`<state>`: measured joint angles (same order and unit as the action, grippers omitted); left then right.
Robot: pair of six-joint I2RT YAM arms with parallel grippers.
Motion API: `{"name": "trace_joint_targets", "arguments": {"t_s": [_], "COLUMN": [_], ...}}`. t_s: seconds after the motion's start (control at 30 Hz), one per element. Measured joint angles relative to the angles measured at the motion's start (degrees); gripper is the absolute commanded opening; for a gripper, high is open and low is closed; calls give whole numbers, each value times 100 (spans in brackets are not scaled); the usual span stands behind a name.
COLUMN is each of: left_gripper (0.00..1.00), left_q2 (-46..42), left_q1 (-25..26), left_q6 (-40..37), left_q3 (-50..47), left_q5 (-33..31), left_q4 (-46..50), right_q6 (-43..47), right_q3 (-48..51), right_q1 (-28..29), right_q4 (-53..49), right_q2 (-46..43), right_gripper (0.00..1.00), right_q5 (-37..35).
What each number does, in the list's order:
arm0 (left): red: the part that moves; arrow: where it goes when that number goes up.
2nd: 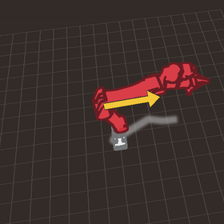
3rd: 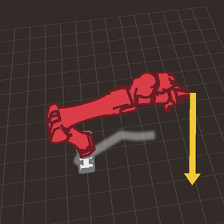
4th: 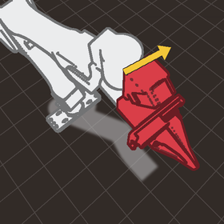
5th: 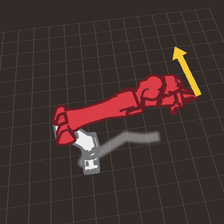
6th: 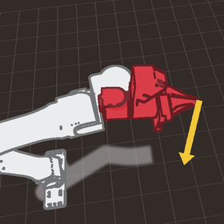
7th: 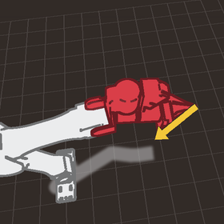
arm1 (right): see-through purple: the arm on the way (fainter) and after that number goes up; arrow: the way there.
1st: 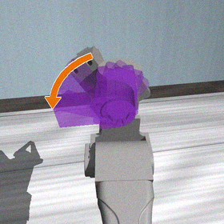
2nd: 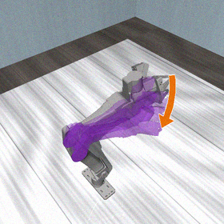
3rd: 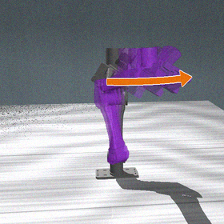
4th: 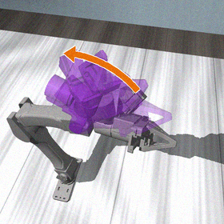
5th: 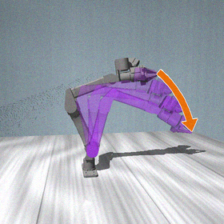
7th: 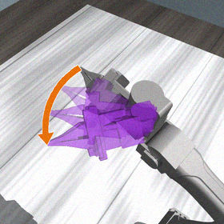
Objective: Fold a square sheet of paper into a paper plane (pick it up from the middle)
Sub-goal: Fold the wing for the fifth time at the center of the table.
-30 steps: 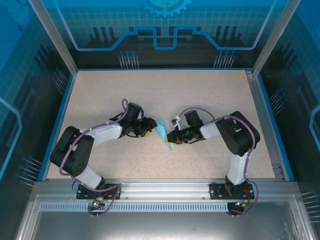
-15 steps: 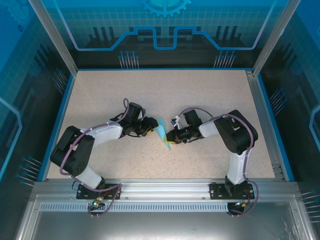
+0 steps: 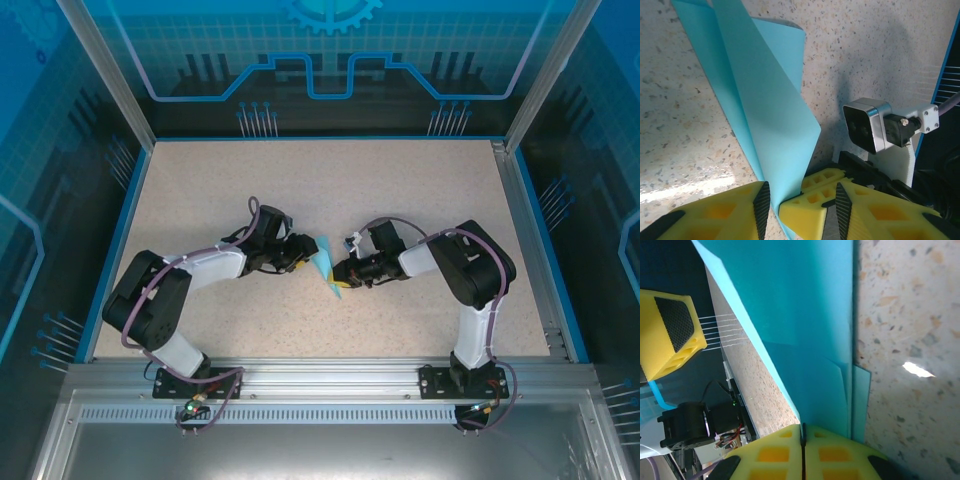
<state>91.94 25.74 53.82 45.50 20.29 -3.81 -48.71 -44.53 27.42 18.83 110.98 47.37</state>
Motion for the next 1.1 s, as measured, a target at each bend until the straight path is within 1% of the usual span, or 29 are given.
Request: {"name": "trace_joint_targets", "arguments": {"t_s": [0.33,0.63,1.1], "left_gripper": [45,46,47], "left_q2": [337,577,916], "left_q1": [219,286,299], "left_q6": [-42,-39,-33], "left_q3": [-4,-4,-4], "left_q5": [201,330,380], "left_q4": [-656,-1220,-1519], "right_q6": [-63,-55,11], "right_q3": [0,-4,-94], "right_q1": [-35,-98,-129], "right_q4": [-31,-118,-304], "right_q2": [0,0,35], "right_gripper": [7,7,8], "right_q5": [13,72,153]}}
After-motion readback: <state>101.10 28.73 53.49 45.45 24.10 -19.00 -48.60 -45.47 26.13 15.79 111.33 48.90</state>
